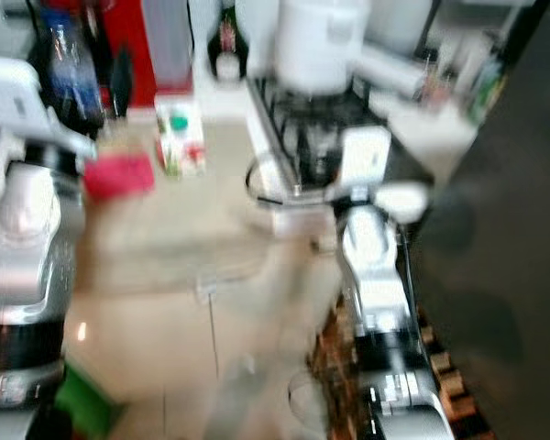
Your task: Restocking fridge
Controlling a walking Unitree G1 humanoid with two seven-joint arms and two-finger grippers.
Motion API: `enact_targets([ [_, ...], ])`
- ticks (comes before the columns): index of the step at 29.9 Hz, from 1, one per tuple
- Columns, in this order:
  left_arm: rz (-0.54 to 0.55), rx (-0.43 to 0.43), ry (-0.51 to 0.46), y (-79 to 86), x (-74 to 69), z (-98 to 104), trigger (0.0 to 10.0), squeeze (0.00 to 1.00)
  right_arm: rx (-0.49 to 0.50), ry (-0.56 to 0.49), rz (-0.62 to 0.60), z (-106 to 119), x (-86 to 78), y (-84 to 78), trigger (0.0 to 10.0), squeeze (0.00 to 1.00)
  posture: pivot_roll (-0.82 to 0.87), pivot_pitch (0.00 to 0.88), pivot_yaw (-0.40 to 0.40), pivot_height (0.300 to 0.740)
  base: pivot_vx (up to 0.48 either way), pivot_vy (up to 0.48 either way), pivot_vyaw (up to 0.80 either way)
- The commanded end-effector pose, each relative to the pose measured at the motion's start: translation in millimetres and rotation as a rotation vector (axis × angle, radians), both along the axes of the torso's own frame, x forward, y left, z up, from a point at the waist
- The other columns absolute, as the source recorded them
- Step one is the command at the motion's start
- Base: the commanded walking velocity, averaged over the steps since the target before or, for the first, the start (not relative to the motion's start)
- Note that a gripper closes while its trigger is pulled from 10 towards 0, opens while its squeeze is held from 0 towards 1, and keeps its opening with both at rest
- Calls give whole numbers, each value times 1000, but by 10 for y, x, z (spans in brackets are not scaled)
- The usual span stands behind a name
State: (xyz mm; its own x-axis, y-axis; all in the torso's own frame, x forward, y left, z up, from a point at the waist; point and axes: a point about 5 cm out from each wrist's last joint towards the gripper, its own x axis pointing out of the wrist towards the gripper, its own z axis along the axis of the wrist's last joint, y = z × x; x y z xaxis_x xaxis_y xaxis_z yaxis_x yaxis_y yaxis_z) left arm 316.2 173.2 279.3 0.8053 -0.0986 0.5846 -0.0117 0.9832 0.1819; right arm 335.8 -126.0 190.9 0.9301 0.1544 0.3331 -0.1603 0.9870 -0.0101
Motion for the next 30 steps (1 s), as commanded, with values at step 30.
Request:
enact_targets([
  [30,29,-26,157,325,390,65,10000,0,20,79,80,-106,-57,180,10000,39,74,0,-39,740,0,96,0],
])
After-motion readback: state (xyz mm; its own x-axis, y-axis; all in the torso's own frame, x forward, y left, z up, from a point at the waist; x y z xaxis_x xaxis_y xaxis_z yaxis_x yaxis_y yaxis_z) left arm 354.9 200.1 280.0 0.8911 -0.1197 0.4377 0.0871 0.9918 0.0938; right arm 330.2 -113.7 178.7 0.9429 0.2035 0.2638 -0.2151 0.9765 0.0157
